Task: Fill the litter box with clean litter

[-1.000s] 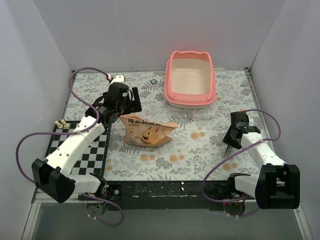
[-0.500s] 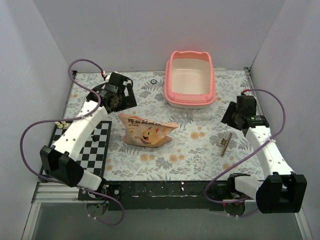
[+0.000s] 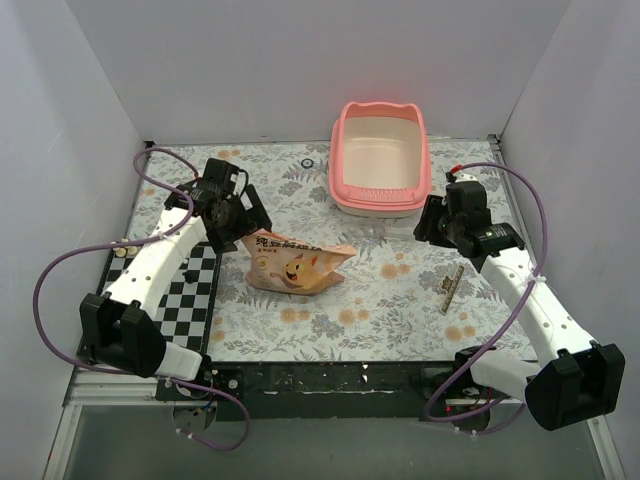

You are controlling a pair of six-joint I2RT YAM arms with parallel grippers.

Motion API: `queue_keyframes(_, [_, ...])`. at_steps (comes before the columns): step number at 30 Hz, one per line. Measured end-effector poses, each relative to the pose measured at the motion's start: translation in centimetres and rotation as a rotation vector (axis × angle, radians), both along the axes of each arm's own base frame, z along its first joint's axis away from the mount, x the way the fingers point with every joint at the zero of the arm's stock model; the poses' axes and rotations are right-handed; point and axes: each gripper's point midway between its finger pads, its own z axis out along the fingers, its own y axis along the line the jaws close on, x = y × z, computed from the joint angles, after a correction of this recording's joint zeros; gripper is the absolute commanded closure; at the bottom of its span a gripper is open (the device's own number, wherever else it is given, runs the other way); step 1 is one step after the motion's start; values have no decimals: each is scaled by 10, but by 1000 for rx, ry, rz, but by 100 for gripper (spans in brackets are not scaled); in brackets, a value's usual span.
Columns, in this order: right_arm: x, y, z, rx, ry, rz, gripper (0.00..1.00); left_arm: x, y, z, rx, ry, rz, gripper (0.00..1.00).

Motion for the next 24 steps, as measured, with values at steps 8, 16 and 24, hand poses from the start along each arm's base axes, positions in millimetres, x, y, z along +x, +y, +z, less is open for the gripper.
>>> queue_keyframes(8, [-4,16,2,9,-9,52,45,20,5,4,-45,-59,30,2])
queue_keyframes(16, [-5,19,13,22,-51,62,47,37,0,-3,-112,-84,12,15])
queue_keyframes(24, [-6,23,14,24,-55,75,49,42,-3,-13,-153,-76,-18,58])
